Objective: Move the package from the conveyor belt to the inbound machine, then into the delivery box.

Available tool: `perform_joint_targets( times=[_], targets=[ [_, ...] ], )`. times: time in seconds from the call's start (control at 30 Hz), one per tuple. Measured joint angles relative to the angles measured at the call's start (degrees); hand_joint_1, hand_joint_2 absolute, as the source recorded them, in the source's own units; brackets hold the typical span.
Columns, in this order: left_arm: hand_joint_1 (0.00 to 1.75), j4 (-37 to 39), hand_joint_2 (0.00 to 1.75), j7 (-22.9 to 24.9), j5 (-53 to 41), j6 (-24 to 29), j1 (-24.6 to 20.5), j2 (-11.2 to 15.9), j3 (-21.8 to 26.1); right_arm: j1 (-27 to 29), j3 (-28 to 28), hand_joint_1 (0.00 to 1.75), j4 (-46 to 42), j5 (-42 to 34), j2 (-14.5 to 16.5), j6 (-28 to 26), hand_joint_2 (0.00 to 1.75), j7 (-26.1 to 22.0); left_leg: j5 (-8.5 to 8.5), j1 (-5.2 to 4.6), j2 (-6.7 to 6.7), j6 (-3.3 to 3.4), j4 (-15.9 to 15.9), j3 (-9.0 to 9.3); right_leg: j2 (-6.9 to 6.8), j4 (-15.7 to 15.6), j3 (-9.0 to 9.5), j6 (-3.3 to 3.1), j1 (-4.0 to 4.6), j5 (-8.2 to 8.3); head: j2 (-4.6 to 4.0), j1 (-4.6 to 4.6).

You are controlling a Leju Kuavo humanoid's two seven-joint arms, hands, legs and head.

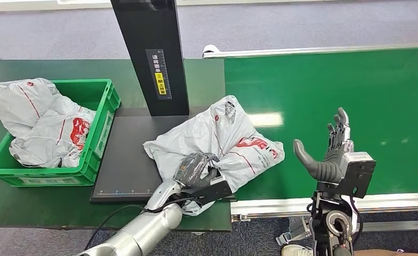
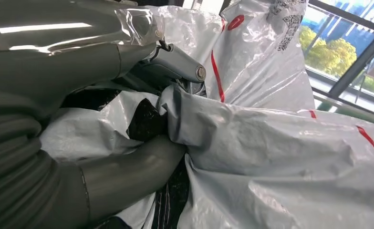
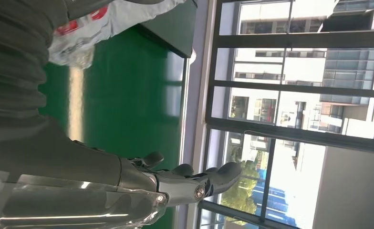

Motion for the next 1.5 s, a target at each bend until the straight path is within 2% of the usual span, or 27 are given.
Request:
perform_joint_targets(
  times=[0.1, 0.27, 0.47, 0.7, 0.97, 1.17, 1.33, 1.5],
  targets=[
    [1.75, -5.26, 1.75, -0.63, 2.26, -1.31, 1.35, 1.41, 2.53, 0.27, -0.62, 0.0, -0.21, 0.1, 0.0, -0.07, 1.75, -0.2, 0.0, 0.0, 0.04, 0.0, 0.0, 0.0, 0.0, 0.0, -0.02, 0.0, 0.01, 0.0, 0.0, 0.0],
    [1.75, -21.28, 1.75, 0.51, 4.38, -3.26, 4.63, 5.64, 8.66, 1.85, -2.0, 0.0, -0.84, -0.04, -0.01, -0.19, 1.75, -1.42, 0.0, 0.02, 0.04, 0.0, -0.01, -0.06, 0.01, 0.01, -0.1, 0.0, 0.03, -0.01, 0.0, -0.01],
    [1.75, -38.39, 1.75, 2.09, 3.56, -0.15, 6.42, 11.27, 17.62, 4.39, -3.61, 0.0, -1.7, -1.38, -0.31, -0.62, 1.75, -2.99, 0.0, 0.02, 0.08, -0.01, -0.03, -0.11, 0.02, 0.02, -0.14, -0.01, 0.04, -0.01, 0.01, 0.0],
    [1.75, -48.17, 1.75, 2.83, 6.17, 1.49, 6.62, 18.41, 30.13, 6.5, -4.96, 0.0, -3.3, -2.85, -1.22, -0.67, 1.75, -3.35, 0.01, 0.04, 0.12, -0.01, -0.05, -0.09, 0.03, 0.03, -0.15, -0.02, 0.06, -0.02, 0.01, 0.01],
    [1.75, -47.7, 1.75, 1.51, 11.79, 3.13, 6.43, 24.79, 44.84, 7.16, -5.13, 0.0, -3.48, -3.21, -1.61, -0.82, 1.75, -3.34, 0.01, 0.04, 0.16, -0.02, -0.05, -0.07, 0.05, 0.03, -0.17, -0.03, 0.06, -0.03, 0.01, 0.0],
    [1.75, -45.33, 1.75, 1.81, 11.93, 4.13, 6.2, 26.87, 50.23, 7.26, -5.13, 0.0, -3.66, -3.39, -1.62, -0.95, 1.75, -3.34, 0.0, 0.03, 0.15, -0.02, -0.05, -0.1, 0.05, 0.02, -0.15, -0.03, 0.05, -0.04, 0.0, 0.02],
    [1.75, -35.04, 1.75, 2.22, 9.25, 4.56, 2.86, 29.07, 53.46, 6.81, -4.88, 0.0, -3.7, -4.01, -1.68, 0.03, 1.75, -3.33, 0.03, 0.04, 0.12, -0.04, -0.05, -0.08, 0.02, 0.02, -0.15, -0.04, 0.05, -0.04, 0.0, 0.01],
    [1.75, -22.94, 1.75, 1.93, 5.7, 4.97, -1.97, 29.52, 53.85, 5.34, -3.65, 0.0, -3.49, -4.15, -1.77, 0.48, 1.75, -3.26, 0.05, 0.05, 0.1, -0.05, -0.05, -0.06, 0.03, 0.05, -0.12, -0.04, 0.06, -0.02, 0.0, 0.02]
  ],
)
